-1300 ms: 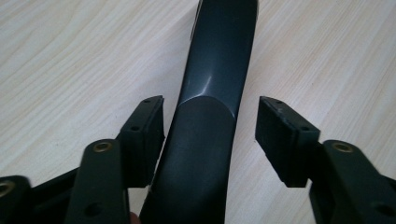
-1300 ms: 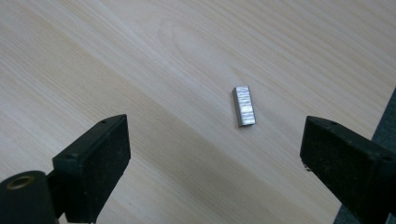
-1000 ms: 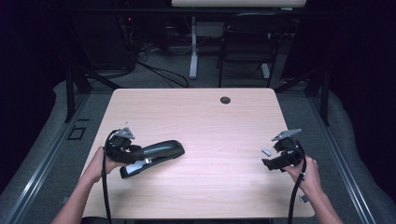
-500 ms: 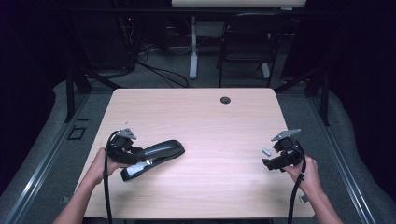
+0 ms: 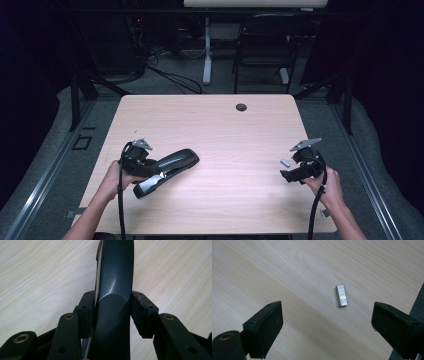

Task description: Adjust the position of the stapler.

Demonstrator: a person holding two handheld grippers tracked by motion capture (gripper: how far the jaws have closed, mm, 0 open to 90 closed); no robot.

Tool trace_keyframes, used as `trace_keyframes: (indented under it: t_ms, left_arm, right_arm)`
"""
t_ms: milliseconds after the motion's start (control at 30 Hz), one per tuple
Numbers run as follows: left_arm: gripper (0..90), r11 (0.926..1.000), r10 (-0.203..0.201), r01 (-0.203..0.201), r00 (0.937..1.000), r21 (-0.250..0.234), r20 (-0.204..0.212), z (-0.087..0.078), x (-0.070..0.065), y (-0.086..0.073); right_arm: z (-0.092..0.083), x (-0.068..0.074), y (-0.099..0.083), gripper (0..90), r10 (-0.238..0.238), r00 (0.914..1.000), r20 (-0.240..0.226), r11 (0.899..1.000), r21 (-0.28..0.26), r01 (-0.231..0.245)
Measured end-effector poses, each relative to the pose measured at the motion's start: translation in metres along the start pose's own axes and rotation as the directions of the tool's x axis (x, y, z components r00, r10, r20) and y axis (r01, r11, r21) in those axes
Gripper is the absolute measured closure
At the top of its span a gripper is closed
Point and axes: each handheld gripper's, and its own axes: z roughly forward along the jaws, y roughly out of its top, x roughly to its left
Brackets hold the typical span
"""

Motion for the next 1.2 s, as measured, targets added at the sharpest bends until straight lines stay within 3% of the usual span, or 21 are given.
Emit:
trace_keyframes:
  t_ms: [467,600,767,867,1033,1067,1167,1200]
  left_arm:
    - [56.8,0.9991,-0.033,0.033,0.9994,0.025,-0.007,0.008,-0.008,0.005]
    - [54.1,0.9989,-0.041,0.041,0.9991,0.024,0.009,0.006,-0.007,0.006]
    - [44.2,0.9981,-0.05,0.052,0.9976,-0.034,0.049,-0.009,-0.007,0.009]
    - [44.3,0.9956,-0.053,0.057,0.9972,-0.074,0.053,-0.02,-0.006,0.01]
    - [51.7,0.9902,-0.057,0.061,0.9977,-0.125,0.037,-0.038,-0.002,0.009]
    - [55.1,0.9883,-0.062,0.062,0.9981,-0.14,0.006,-0.044,0.0,0.006]
    - [67.0,0.9903,-0.062,0.058,0.9977,-0.126,-0.028,-0.049,0.003,0.004]
    - [71.0,0.9929,-0.067,0.062,0.9968,-0.101,-0.045,-0.049,0.006,0.0]
  right_arm:
    - [0.001,0.0,0.0,10.3,0.001,1.0,-0.007,1.0,-0.003,-0.001]
    - [0.001,0.0,0.0,10.4,0.001,1.0,-0.009,1.0,-0.003,-0.001]
    - [0.0,0.0,-0.001,10.4,0.004,1.0,-0.006,1.0,-0.001,-0.004]
    - [-0.001,0.001,-0.001,10.5,0.0,0.9999,-0.011,1.0,-0.005,0.0]
    - [-0.002,0.001,-0.001,10.5,0.001,1.0,-0.004,1.0,-0.002,-0.001]
    - [-0.002,0.001,-0.001,10.5,0.002,1.0,-0.002,1.0,-0.004,-0.002]
    - [-0.002,0.001,-0.001,10.5,-0.001,1.0,-0.001,1.0,-0.003,0.001]
    - [-0.002,0.001,-0.001,10.5,-0.001,1.0,0.0,1.0,-0.002,0.001]
